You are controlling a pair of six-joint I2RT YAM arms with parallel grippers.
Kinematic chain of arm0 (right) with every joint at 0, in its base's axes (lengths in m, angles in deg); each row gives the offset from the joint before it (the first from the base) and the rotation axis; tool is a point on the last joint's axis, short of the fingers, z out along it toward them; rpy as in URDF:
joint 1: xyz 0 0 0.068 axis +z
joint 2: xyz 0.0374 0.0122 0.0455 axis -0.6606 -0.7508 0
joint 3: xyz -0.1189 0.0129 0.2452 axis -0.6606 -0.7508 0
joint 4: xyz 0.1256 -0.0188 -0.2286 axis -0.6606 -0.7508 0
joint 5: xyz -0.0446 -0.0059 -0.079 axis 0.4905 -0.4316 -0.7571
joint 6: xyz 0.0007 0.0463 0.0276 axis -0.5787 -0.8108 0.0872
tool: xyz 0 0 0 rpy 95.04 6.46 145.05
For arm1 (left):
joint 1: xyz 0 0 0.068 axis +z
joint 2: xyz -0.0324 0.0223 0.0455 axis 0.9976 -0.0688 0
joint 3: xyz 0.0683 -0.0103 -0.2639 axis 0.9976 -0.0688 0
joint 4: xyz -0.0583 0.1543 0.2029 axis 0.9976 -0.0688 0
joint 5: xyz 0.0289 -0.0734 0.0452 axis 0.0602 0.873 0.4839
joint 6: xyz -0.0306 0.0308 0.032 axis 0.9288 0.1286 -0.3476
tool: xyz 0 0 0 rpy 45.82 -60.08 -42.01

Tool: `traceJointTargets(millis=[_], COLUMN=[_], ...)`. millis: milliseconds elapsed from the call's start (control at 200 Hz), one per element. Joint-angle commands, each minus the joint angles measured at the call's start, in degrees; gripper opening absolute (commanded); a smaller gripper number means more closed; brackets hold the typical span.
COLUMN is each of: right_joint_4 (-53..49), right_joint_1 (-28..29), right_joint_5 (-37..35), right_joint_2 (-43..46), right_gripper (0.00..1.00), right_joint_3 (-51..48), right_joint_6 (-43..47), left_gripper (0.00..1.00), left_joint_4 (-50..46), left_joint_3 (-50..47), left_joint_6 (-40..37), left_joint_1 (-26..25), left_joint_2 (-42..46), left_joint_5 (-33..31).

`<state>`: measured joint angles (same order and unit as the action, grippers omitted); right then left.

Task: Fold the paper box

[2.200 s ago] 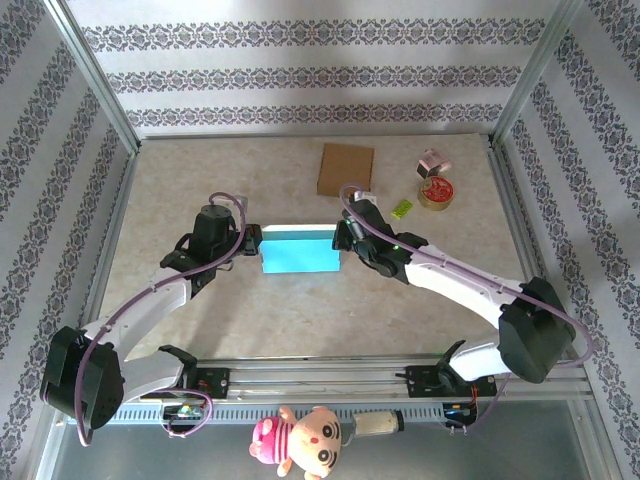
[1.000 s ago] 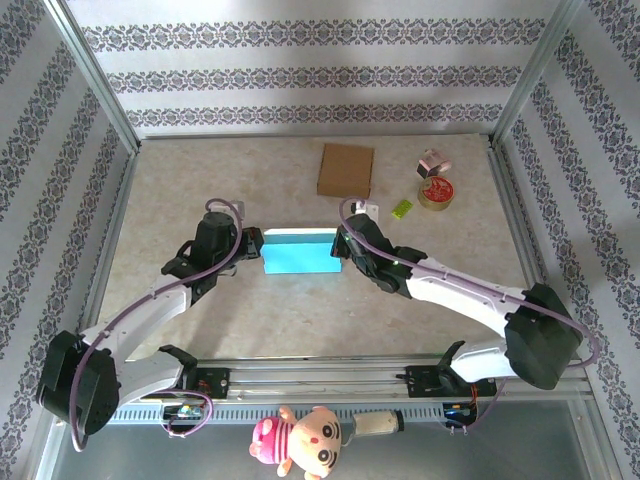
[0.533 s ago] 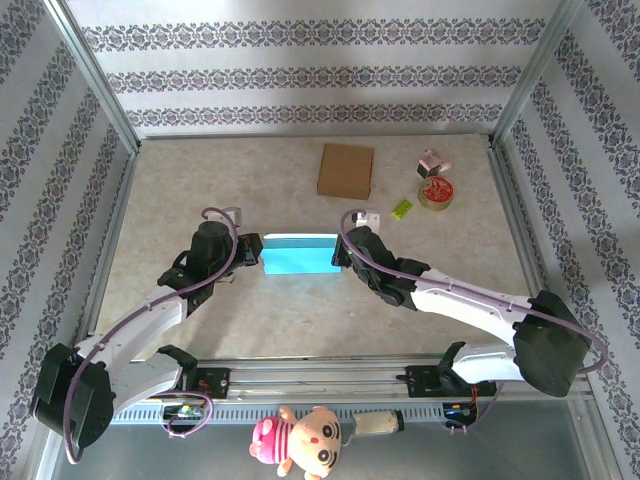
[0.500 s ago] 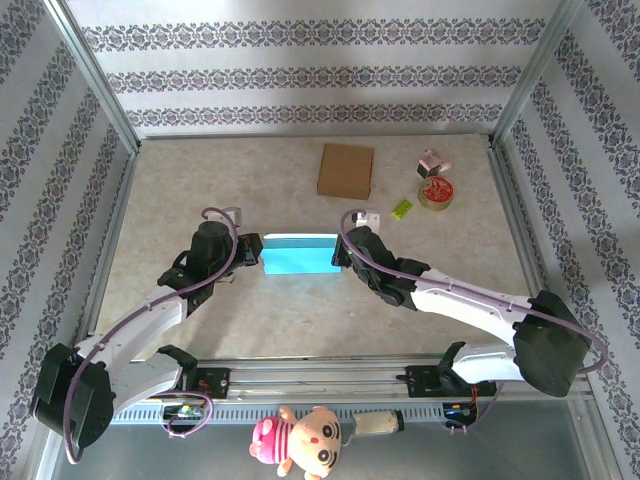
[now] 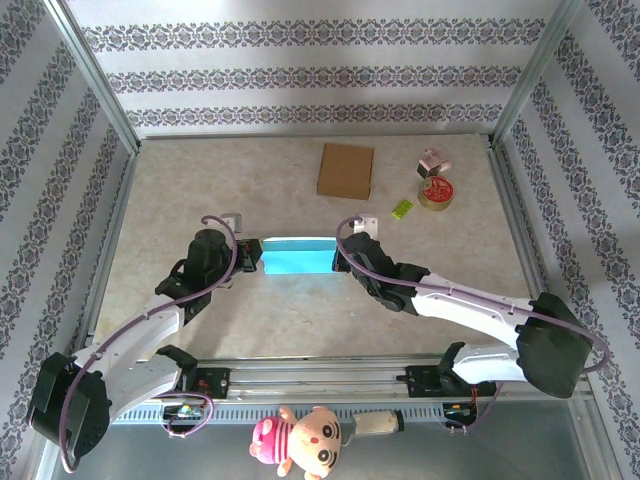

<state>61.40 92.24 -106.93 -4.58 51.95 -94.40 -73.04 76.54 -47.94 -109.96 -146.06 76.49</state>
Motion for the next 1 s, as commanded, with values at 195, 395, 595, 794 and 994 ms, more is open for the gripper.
traceJointTargets(millis=[195,395,595,794,994], right_joint_4=[-6.4,-3.3,1.5,0.2,-0.9], right_joint_1=[2.0,2.5,2.6,2.6,2.6], right_joint_5=[4.6,3.1,2.2,4.1,3.3], right_joint_2=[-2.3,-2.7,-6.2,-6.1,-2.9], right_gripper=[0.00,0.00,0.00,0.00,0.00], right_joint_3=[-5.2,-8.0,-9.4,-7.6,-5.9], right_joint_6=[-2.5,-0.1,5.1,4.5,5.6], left_gripper=[0.00,0.00,0.00,0.01,0.28], left_joint_4=[-15.6,-12.2,-7.4,-7.6,-9.9], left_joint_3=[-4.3,-7.7,-9.7,-9.9,-9.3], left_joint_6=[2.2,2.5,1.6,1.4,0.9], left_joint_1=[-0.5,-0.5,-0.5,-0.5,-0.5], left_joint_2=[-2.7,-2.4,-6.7,-6.4,-1.9], left_joint_5=[2.9,1.7,3.6,3.1,4.1])
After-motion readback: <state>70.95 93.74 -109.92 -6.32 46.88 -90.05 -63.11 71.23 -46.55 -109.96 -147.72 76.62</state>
